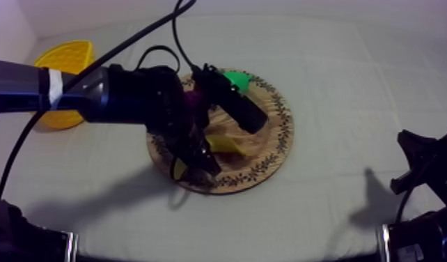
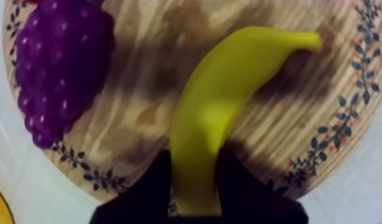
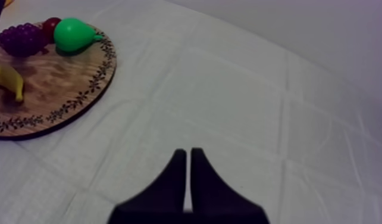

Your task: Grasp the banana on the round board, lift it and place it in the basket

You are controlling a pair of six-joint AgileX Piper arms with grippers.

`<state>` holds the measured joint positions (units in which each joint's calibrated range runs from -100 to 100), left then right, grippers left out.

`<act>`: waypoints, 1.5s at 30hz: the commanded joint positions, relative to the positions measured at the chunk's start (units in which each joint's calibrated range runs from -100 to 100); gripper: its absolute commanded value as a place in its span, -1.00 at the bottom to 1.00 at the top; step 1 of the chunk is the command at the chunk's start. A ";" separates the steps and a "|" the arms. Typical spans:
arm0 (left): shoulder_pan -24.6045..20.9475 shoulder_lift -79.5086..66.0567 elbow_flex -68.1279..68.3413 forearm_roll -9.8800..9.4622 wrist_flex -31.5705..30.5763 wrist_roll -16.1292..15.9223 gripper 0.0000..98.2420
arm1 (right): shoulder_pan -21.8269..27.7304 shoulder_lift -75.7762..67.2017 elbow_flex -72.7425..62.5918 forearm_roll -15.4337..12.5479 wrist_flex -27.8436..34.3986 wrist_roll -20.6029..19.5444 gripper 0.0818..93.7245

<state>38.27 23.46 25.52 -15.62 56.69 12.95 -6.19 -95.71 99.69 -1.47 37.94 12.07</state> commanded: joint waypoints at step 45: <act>-39.31 -17.60 -5.88 -7.79 2.24 -3.13 -0.79 | -0.01 -0.04 -0.03 -0.02 0.05 0.01 -0.99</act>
<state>-0.02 5.43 18.01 -23.41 59.44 9.57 -6.19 -95.71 99.69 -1.47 37.94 12.08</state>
